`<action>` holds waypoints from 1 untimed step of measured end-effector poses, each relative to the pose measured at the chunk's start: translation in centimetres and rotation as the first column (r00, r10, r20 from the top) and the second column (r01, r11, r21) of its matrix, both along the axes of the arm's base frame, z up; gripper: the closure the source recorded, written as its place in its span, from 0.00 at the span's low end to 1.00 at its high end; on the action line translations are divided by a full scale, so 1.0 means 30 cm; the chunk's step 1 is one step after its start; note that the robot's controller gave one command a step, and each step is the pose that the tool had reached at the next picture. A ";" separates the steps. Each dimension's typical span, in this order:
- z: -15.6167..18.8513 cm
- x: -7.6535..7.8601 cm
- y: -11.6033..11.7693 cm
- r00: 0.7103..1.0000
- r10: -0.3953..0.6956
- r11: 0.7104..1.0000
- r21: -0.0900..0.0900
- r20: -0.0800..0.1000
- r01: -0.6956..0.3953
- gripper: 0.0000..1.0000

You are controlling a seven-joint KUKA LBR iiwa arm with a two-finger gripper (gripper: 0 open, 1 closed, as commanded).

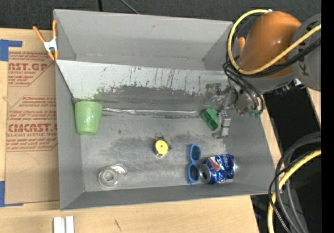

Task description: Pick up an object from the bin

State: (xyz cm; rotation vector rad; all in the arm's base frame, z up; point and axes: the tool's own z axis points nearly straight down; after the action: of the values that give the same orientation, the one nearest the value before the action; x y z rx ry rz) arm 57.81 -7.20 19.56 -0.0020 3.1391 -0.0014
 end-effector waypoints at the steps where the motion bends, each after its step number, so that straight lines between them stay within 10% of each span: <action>1: -0.272 -0.213 -0.004 1.000 0.013 1.000 0.002 -0.014 -0.013 0.00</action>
Offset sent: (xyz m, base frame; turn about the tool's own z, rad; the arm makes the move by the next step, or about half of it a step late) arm -0.0596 -0.0019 -0.0764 -0.0143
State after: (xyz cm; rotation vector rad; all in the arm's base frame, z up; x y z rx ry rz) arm 51.43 -7.34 11.39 -0.0230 3.1528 0.0015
